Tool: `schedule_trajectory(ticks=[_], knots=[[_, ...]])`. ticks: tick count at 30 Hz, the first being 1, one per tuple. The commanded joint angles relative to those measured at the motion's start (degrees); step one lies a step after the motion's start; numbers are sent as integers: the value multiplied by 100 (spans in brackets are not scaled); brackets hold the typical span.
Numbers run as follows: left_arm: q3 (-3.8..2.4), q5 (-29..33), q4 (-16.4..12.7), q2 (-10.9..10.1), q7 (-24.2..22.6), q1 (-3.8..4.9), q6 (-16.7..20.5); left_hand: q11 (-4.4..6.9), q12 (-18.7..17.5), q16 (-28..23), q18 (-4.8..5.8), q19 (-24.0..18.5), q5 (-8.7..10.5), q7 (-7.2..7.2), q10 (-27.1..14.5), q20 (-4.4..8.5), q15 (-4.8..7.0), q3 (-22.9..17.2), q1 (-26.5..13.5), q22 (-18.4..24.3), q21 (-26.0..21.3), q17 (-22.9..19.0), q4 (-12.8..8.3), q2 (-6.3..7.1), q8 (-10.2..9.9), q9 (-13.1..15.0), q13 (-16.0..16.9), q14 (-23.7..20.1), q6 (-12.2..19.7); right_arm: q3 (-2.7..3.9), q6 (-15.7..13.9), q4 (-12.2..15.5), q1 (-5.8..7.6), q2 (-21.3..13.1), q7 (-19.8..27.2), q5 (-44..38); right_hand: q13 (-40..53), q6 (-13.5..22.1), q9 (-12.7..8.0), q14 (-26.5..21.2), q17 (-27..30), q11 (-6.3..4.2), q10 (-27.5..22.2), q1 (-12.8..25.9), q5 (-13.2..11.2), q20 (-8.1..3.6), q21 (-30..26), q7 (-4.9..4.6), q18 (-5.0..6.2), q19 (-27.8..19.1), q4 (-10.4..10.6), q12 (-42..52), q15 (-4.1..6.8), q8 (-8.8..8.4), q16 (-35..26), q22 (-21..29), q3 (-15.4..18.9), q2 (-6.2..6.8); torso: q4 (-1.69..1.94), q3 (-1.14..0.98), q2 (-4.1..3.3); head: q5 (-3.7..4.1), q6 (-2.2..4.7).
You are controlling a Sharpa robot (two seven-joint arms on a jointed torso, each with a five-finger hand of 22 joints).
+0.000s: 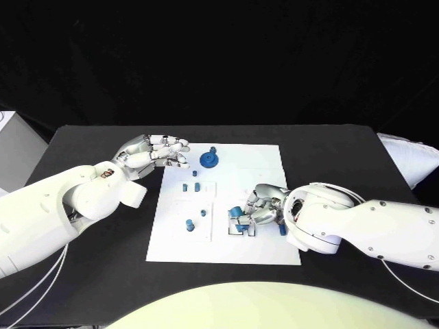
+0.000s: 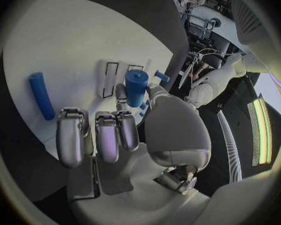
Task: Assemble the parts on the task board
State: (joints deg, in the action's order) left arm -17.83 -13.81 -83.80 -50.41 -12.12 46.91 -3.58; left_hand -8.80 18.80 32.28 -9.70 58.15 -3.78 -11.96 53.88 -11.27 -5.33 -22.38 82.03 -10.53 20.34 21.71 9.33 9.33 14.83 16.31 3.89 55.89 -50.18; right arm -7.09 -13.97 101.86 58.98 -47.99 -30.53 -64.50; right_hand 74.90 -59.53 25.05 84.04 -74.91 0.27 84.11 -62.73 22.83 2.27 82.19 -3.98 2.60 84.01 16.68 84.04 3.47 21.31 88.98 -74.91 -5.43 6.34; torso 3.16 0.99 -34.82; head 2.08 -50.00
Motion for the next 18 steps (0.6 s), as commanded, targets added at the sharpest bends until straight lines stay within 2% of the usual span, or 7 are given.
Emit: schedule_trajectory(ticks=[1,10,17,18], knots=[[-5,15,-15,5,-14,-5,-106,-23,-32,-29,-69,32,-28,-14,-8,2,-41,12,-15,9,-25,10,32,-45,-7,-7,10,-15,-25,-6,270,-22,-10,36,-35,-100,985,-36,-3,561,-1363,-44,202,40,-31,-21,26,-13,-93,390,11,24,46,-21,34,-1064,-12,3,3,2,-6,-3,0],[-5,15,-20,1,-8,-5,-110,-23,-33,-31,-69,34,-28,-14,-9,2,-41,12,-19,11,-28,13,37,-51,-7,-7,10,-15,-26,-10,241,-70,-17,91,-70,-228,993,-37,2,559,-1353,-45,208,109,-69,-23,18,-11,-91,388,15,28,48,-11,29,-1061,-15,-28,4,1,-4,1,0],[-5,15,-20,-2,-3,-5,-105,-23,-33,-31,-69,34,-28,-14,-9,2,-41,12,-19,11,-28,13,37,-51,-7,-7,10,-15,-26,-11,196,-79,-18,107,-64,-267,978,-19,18,555,-1337,-44,192,385,-166,-24,-12,-12,-85,380,17,-5,48,17,20,-1050,80,-8,2,2,-5,4,0],[-5,15,-20,-2,-2,-5,-105,-24,-34,-33,-69,35,-28,-15,-10,1,-42,12,-24,14,-32,16,42,-55,-7,-7,10,-15,-26,-11,175,-77,-18,109,-59,-271,976,-12,29,553,-1332,-43,188,579,-257,-23,-28,-12,-83,376,17,-15,48,34,16,-1044,196,0,3,1,-6,1,0]])
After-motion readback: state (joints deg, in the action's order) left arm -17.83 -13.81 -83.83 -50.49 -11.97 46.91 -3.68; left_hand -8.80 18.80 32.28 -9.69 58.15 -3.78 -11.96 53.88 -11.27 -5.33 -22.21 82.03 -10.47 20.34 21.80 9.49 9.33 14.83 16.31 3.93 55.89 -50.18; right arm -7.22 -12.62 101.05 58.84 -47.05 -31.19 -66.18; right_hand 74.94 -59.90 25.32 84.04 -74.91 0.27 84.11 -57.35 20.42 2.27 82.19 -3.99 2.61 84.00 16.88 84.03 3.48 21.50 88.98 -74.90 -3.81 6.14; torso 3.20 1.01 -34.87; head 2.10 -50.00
